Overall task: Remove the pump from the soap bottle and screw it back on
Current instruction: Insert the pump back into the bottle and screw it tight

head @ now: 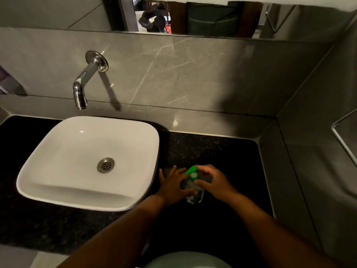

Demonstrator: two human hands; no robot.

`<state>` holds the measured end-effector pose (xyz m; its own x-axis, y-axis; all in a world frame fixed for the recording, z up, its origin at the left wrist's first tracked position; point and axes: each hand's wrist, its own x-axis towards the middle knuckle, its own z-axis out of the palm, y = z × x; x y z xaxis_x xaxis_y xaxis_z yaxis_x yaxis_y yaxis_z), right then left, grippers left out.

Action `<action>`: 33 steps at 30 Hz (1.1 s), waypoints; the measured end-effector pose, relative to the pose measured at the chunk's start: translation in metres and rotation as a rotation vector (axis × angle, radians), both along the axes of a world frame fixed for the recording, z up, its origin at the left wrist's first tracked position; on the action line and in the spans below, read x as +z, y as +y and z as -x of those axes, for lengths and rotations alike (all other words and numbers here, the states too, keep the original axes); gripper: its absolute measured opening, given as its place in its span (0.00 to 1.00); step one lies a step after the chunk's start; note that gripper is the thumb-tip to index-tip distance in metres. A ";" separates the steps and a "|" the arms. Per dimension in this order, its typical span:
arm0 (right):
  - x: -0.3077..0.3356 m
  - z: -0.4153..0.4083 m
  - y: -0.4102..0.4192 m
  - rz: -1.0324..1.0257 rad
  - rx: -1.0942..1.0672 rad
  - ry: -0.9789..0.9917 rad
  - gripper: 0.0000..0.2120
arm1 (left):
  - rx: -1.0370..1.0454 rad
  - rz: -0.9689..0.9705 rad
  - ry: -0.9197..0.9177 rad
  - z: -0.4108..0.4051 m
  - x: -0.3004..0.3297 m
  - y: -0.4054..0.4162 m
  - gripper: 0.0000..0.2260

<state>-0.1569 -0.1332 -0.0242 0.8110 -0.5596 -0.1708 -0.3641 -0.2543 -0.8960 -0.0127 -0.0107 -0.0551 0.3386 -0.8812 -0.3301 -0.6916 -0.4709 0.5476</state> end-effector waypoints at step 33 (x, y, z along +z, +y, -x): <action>-0.025 -0.011 0.034 0.122 -0.340 -0.065 0.21 | 0.270 0.235 -0.172 0.037 -0.014 0.001 0.27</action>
